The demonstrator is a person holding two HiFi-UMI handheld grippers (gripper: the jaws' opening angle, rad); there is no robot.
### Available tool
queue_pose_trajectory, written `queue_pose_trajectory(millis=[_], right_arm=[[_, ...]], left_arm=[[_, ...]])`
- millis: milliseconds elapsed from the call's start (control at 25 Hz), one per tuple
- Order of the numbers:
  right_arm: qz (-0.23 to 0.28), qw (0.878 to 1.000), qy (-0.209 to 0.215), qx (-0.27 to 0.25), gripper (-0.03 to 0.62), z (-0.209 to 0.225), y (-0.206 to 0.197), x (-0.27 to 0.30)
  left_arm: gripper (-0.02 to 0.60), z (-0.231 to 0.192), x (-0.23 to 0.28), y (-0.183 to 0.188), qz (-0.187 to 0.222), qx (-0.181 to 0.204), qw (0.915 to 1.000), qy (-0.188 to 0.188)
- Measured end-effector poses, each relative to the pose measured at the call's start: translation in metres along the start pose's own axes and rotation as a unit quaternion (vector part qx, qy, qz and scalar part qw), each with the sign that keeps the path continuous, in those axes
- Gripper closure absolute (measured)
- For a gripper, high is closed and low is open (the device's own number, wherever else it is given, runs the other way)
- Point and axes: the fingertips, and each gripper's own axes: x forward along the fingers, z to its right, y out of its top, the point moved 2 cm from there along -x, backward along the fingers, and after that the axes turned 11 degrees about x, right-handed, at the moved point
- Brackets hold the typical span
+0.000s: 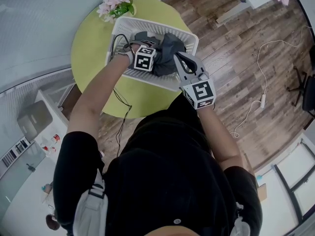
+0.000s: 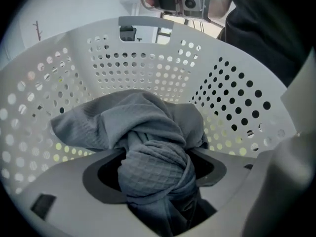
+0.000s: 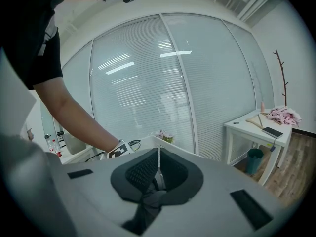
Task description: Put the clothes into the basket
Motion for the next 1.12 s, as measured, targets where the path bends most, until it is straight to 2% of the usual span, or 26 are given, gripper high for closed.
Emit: queue_pose_trajectory(millis=[240,400,520,600,800,1000,1120], right_arm=[[-0.006,1.000,-0.001,0.005,0.566,0.006,-0.005,-0.002],[-0.008,1.000,0.004,0.002,0.566,0.005,-0.002,-0.001],[-0.007,1.000,0.009,-0.003,0.566,0.002,0.001,0.000],[-0.006,1.000,0.014,-0.007,0.566,-0.002,0.004,0.001],[-0.004,1.000,0.027,-0.015,0.566,-0.015,0.011,0.000],[0.003,0.999,0.046,-0.027,0.566,-0.039,0.021,-0.003],[0.007,0.998,0.058,-0.033,0.566,-0.056,0.024,-0.005]], left_arm=[[0.209,-0.002,0.015,-0.005,0.000,-0.009,0.9999,0.006],[0.189,-0.003,0.004,-0.003,-0.001,-0.021,0.9997,0.014],[0.187,-0.011,-0.014,-0.001,0.011,-0.023,0.9984,0.051],[0.189,-0.016,-0.036,0.006,0.038,-0.040,0.9951,0.083],[0.189,-0.012,-0.098,0.023,0.114,-0.091,0.9775,0.152],[0.190,0.015,-0.154,0.041,0.170,-0.125,0.9499,0.230],[0.190,0.036,-0.189,0.050,0.194,-0.141,0.9291,0.281]])
